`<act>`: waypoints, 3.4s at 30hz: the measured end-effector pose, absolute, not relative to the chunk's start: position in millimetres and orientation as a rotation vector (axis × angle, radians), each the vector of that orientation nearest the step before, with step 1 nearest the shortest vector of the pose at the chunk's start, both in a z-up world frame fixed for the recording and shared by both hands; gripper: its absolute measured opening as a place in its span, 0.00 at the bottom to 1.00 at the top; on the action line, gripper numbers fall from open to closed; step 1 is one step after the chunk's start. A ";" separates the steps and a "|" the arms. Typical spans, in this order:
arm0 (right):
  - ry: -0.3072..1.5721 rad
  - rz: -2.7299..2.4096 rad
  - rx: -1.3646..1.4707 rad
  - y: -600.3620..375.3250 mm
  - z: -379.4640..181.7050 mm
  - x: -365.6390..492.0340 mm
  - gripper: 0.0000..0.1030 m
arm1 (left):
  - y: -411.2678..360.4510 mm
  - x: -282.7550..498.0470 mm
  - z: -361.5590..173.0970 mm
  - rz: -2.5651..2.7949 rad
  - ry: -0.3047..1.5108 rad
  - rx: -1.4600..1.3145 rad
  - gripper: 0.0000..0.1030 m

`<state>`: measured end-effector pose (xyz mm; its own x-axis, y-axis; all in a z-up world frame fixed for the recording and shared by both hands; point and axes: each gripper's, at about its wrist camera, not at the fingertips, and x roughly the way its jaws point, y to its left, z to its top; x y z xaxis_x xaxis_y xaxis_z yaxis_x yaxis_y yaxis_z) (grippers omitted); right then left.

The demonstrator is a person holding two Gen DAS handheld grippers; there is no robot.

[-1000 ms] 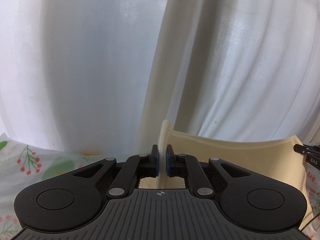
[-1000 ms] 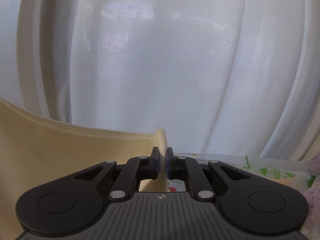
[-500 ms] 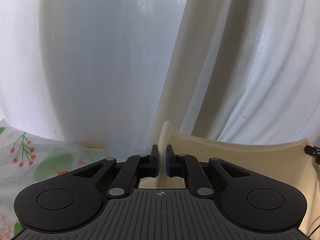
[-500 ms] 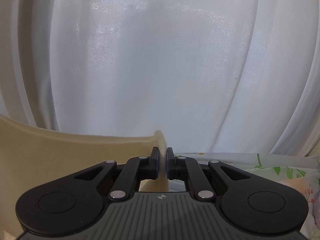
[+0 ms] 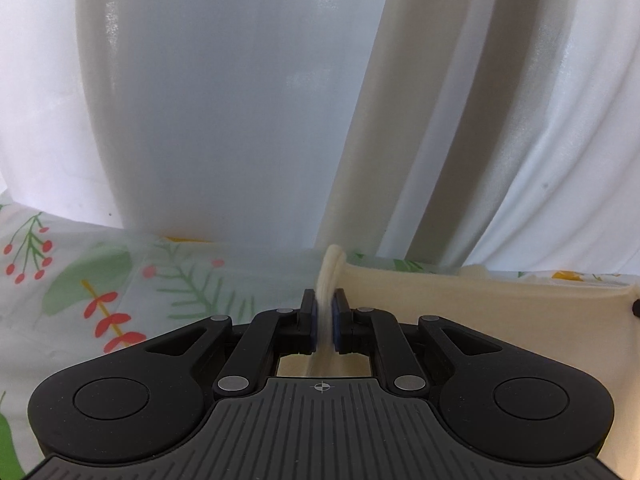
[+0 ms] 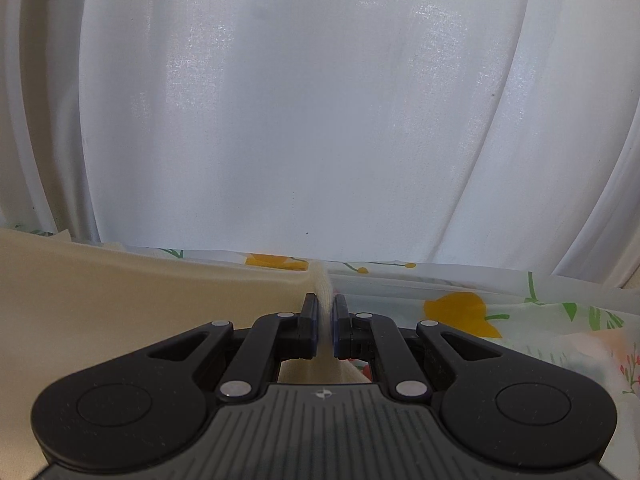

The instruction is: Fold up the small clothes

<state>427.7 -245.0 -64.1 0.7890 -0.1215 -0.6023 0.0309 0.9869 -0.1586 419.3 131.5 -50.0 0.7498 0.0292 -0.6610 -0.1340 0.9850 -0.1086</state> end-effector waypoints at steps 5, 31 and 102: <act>0.671 -0.093 -0.168 -241.9 -79.9 429.1 0.07 | 131.2 421.3 -58.9 0.122 0.707 -0.131 0.17; 0.746 0.149 0.460 -269.9 -62.7 226.9 0.29 | 207.9 261.1 -63.6 -0.036 0.823 -0.670 0.65; 0.712 0.202 0.334 -223.5 -60.7 245.7 0.34 | 104.4 281.1 -15.6 -0.335 0.723 -0.551 0.43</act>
<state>245.7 -223.5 -60.7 0.7408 0.2926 -0.6046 -0.0677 0.9281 0.3662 281.1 104.4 -15.6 0.7069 -0.4688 -0.5296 0.1008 0.8079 -0.5806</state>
